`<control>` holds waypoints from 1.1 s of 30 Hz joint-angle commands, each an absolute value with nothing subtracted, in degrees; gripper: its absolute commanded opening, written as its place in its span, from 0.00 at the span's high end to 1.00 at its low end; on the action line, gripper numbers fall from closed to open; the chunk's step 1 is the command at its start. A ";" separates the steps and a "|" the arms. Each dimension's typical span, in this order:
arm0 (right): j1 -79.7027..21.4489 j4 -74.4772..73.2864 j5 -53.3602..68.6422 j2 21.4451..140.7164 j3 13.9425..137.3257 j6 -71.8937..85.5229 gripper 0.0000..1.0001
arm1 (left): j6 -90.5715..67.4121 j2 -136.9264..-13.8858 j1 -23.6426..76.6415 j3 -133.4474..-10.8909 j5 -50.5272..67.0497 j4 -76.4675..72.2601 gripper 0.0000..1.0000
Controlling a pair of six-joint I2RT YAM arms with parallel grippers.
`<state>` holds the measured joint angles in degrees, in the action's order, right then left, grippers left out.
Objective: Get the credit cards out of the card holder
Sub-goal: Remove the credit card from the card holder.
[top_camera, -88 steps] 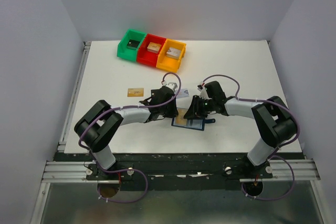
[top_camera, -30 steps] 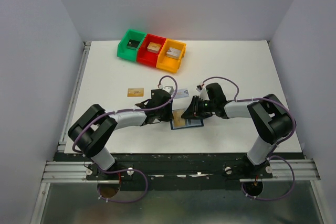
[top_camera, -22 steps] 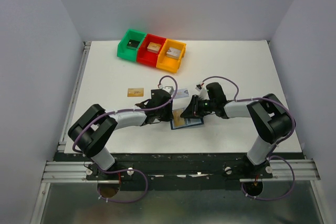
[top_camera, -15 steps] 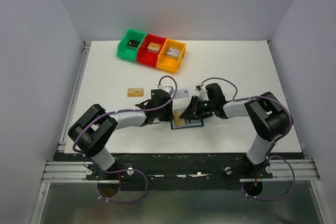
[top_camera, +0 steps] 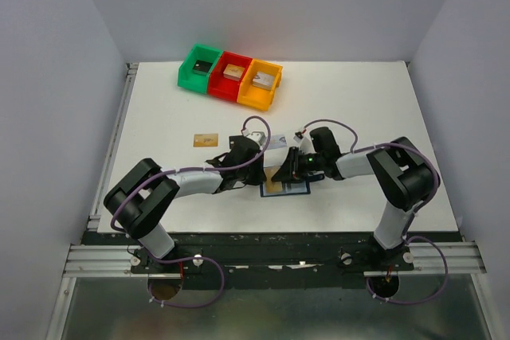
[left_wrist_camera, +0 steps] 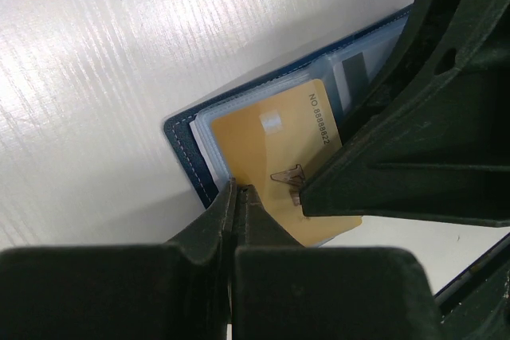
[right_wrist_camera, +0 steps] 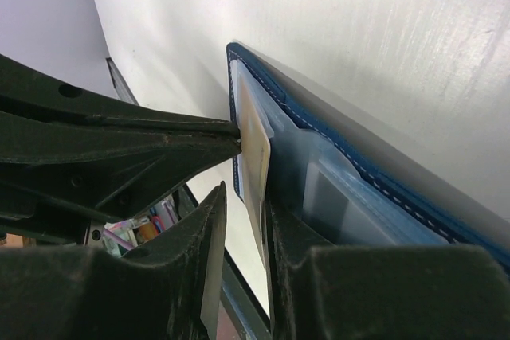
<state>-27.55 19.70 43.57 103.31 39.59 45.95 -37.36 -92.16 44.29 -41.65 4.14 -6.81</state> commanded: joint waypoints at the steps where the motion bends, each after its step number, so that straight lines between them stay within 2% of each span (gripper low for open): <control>1: -29.00 22.06 46.06 105.03 41.22 46.67 0.68 | -37.53 -92.55 45.53 -41.13 6.86 -8.88 0.99; 6: -28.92 18.91 43.95 102.84 40.87 45.09 0.71 | -37.79 -91.58 45.53 -40.61 5.28 -8.00 0.98; 12: -28.83 15.39 42.37 100.29 40.43 42.98 0.73 | -38.41 -89.91 45.44 -39.90 3.61 -6.86 0.81; 16: -28.83 13.89 41.49 99.23 40.34 42.36 0.73 | -38.41 -89.74 45.44 -39.64 3.25 -6.42 0.77; 27: -28.74 9.85 39.82 96.51 40.61 40.34 0.73 | -38.23 -90.44 45.44 -39.64 2.81 -5.54 1.00; 33: -28.39 8.88 39.38 95.36 40.08 39.82 0.73 | -38.23 -90.97 45.53 -39.38 2.81 -5.36 1.00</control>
<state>-28.45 10.22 40.40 97.60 39.94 41.23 -38.17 -90.98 45.12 -40.36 3.77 -6.74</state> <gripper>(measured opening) 0.268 0.031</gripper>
